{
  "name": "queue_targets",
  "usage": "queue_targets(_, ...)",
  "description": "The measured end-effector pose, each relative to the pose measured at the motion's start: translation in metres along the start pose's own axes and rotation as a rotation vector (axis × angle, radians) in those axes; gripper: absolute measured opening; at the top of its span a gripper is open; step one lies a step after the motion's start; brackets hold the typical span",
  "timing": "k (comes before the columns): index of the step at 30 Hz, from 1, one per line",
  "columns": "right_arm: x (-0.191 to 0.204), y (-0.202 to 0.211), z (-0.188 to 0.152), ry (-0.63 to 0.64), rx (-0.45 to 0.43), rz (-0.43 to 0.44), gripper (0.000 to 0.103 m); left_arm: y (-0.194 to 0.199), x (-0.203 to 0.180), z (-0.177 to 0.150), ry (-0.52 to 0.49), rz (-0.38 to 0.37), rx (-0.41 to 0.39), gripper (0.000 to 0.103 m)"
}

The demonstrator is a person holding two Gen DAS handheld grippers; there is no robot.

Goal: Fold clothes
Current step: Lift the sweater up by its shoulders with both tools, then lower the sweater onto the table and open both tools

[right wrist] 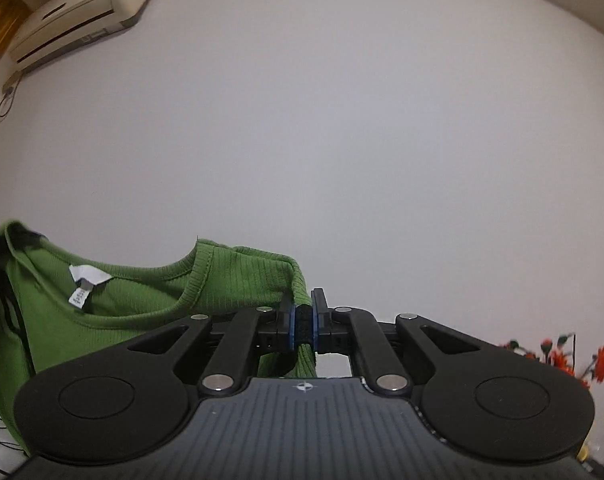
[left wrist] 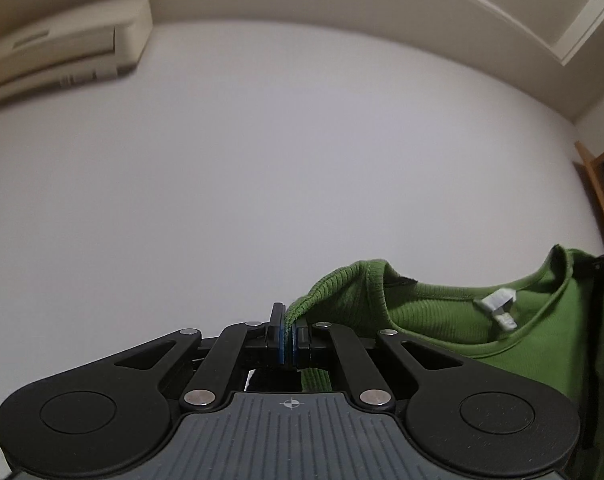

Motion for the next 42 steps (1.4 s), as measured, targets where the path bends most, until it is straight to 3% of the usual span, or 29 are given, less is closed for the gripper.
queue_targets(6, 0.003, 0.047, 0.020, -0.024, -0.044, 0.082, 0.007, 0.050, -0.008, 0.032, -0.001, -0.027, -0.044, 0.003)
queue_targets(12, 0.017, 0.101, 0.025, 0.029, -0.052, 0.156, 0.007, 0.094, -0.008, 0.035, 0.054, -0.093, 0.030, 0.003)
queue_targets(15, 0.022, 0.115, 0.026, 0.045, -0.061, 0.179, 0.007, 0.094, -0.003, 0.026, 0.113, -0.125, 0.060, 0.003)
queue_targets(19, 0.020, 0.095, 0.011, 0.057, -0.027, 0.180, 0.008, 0.076, 0.001, -0.007, 0.194, -0.149, 0.123, 0.003)
queue_targets(22, 0.021, 0.056, -0.027, 0.057, 0.082, 0.175, 0.008, 0.047, -0.001, -0.063, 0.267, -0.155, 0.224, 0.003)
queue_targets(25, 0.021, 0.012, -0.089, 0.067, 0.233, 0.159, 0.008, 0.013, -0.005, -0.136, 0.299, -0.121, 0.350, 0.003)
queue_targets(32, 0.026, -0.112, -0.257, 0.110, 0.551, 0.094, 0.008, -0.082, -0.031, -0.339, 0.297, 0.036, 0.630, 0.003)
queue_targets(38, 0.009, -0.199, -0.412, 0.181, 0.699, -0.004, 0.008, -0.147, -0.062, -0.499, 0.243, 0.125, 0.850, 0.003)
queue_targets(42, 0.008, -0.240, -0.491, 0.264, 0.754, -0.024, 0.008, -0.174, -0.073, -0.563, 0.230, 0.173, 0.936, 0.003)
Point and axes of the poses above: each gripper's, at about its wrist camera, not at the fingertips, and y roughly against the way its jaws point, x to its left, z to its top, the point moved 10 cm from there along -y, roughly the way its jaws point, and after that the axes turned 11 degrees about -z, right-handed, at the moved point
